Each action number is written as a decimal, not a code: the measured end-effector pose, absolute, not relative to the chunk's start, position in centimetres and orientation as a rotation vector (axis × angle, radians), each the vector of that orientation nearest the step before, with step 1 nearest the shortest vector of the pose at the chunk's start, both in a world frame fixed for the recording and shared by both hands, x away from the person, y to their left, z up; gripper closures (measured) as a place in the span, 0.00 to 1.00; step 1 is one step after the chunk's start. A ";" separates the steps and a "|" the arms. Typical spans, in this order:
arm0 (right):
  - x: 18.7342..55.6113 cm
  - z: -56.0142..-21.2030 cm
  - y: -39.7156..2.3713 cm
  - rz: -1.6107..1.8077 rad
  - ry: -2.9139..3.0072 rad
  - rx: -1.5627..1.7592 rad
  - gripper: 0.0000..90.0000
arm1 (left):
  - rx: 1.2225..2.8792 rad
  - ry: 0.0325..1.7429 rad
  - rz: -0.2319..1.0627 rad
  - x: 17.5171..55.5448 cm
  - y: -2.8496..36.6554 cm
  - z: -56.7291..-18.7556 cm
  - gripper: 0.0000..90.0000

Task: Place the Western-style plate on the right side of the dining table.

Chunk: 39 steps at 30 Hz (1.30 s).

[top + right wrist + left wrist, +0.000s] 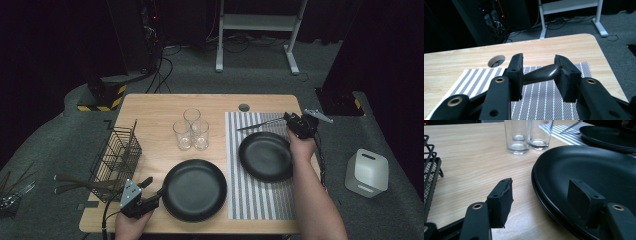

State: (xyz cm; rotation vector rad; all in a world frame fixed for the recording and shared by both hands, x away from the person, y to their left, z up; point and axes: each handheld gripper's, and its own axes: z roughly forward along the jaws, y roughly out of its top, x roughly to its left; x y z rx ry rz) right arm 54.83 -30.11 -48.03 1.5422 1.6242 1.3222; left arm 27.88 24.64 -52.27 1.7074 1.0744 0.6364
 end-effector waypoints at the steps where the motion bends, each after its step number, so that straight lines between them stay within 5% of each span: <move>1: 54.8 -48.1 -30.1 1.322 1.625 1.546 0.67 | 1.707 1.075 0.635 27.9 24.6 -52.3 0.42; 39: 55.7 -49.1 -30.8 1.189 1.673 1.595 0.66 | 1.721 1.069 0.622 28.0 24.6 -52.3 0.42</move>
